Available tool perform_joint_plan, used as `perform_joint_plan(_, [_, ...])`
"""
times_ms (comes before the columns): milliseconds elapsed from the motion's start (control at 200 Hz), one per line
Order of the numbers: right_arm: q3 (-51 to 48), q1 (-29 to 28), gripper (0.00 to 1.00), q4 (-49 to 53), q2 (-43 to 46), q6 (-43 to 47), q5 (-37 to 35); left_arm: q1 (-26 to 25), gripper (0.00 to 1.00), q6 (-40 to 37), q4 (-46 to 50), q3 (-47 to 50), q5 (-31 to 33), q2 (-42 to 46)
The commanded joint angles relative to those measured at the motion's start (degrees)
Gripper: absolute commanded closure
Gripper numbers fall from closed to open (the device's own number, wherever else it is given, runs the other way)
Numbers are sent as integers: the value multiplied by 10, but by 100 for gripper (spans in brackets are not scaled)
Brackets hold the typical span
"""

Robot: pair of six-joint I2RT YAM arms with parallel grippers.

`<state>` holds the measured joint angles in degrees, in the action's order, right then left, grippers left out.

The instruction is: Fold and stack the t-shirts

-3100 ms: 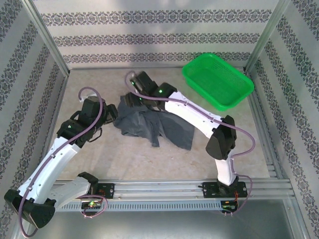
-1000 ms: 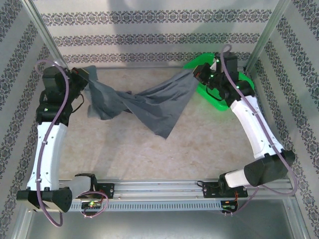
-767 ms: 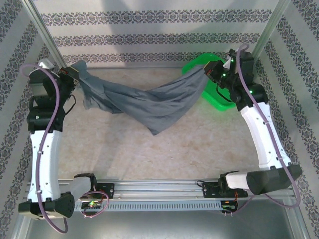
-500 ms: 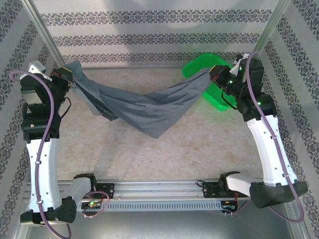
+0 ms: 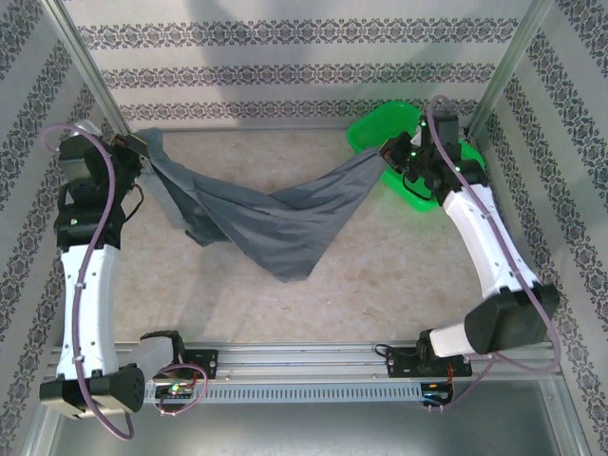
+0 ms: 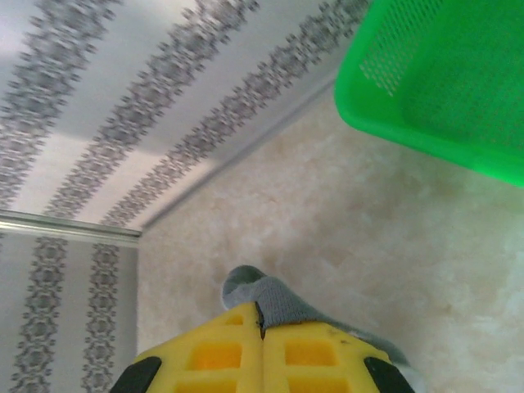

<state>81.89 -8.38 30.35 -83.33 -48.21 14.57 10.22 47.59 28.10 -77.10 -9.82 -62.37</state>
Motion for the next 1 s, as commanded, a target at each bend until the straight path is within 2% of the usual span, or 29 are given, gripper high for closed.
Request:
perform_joint_plan(0, [-13,2,89,6,-56,8,23,11,100,-8,-20,29,11,-26])
perform_joint_plan(60, [-13,-4,57,36,-84,37,10,11,100,-7,-31,45,-1,-33])
perform_joint_plan(85, [-16,-9,47,48,-87,52,-8,11,100,-5,-37,52,-8,-34])
perform_joint_plan(130, [-34,-26,39,50,-77,79,-32,11,100,-1,-48,65,-22,-34])
perform_joint_plan(175, [-64,-49,36,41,-58,106,-53,11,100,1,-52,77,-32,-32])
perform_joint_plan(285, [-144,-135,38,16,-12,171,-79,11,100,3,-48,112,-41,-19])
perform_joint_plan(415, [-252,-293,34,-46,18,229,-75,11,100,11,-40,165,-42,7])
perform_joint_plan(500, [-271,-391,30,-51,-13,252,-106,11,100,14,-27,196,-37,23])
perform_joint_plan(600, [-231,-471,27,-21,-90,269,-173,10,100,9,-14,219,-33,35])
perform_joint_plan(709, [-173,-509,26,-1,-167,276,-222,9,100,-1,-5,235,-30,43])
perform_joint_plan(884, [-89,-519,27,38,-259,273,-288,7,100,-31,16,261,-10,66])
perform_joint_plan(994, [-64,-517,40,48,-291,277,-304,4,100,-40,31,295,0,96])
